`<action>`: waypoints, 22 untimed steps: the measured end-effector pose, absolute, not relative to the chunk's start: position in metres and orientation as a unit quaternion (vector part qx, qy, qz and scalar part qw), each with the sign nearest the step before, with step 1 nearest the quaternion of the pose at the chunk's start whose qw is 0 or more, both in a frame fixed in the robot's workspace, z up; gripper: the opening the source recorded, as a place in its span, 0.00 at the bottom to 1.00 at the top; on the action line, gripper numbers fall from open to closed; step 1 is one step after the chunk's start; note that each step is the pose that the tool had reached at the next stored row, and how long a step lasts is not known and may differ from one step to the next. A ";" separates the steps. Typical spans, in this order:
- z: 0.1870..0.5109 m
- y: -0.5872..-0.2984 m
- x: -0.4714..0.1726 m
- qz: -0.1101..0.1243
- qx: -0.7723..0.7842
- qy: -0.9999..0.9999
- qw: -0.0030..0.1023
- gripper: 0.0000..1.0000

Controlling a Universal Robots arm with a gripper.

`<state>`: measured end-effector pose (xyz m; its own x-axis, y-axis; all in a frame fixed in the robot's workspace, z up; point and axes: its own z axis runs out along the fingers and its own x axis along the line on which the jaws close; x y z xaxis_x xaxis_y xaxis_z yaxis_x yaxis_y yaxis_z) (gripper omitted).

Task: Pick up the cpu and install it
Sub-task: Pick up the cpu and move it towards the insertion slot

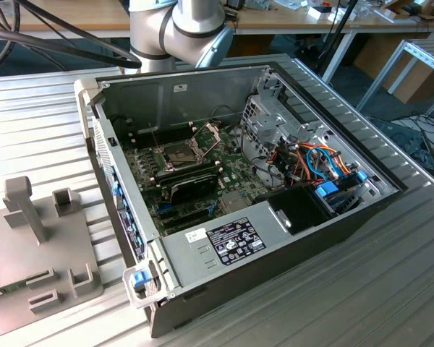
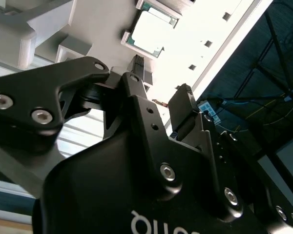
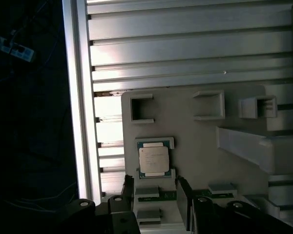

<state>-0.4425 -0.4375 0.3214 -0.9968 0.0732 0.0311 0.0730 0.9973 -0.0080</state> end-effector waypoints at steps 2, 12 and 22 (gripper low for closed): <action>0.321 -0.437 -0.443 0.001 -0.037 -0.999 0.015 0.48; 0.320 -0.437 -0.443 -0.007 -0.035 -0.999 0.007 0.48; 0.317 -0.437 -0.443 -0.007 -0.035 -0.999 0.007 0.48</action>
<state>-0.4426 -0.4375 0.3169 -0.9975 0.0689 0.0152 0.0691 0.9975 0.0130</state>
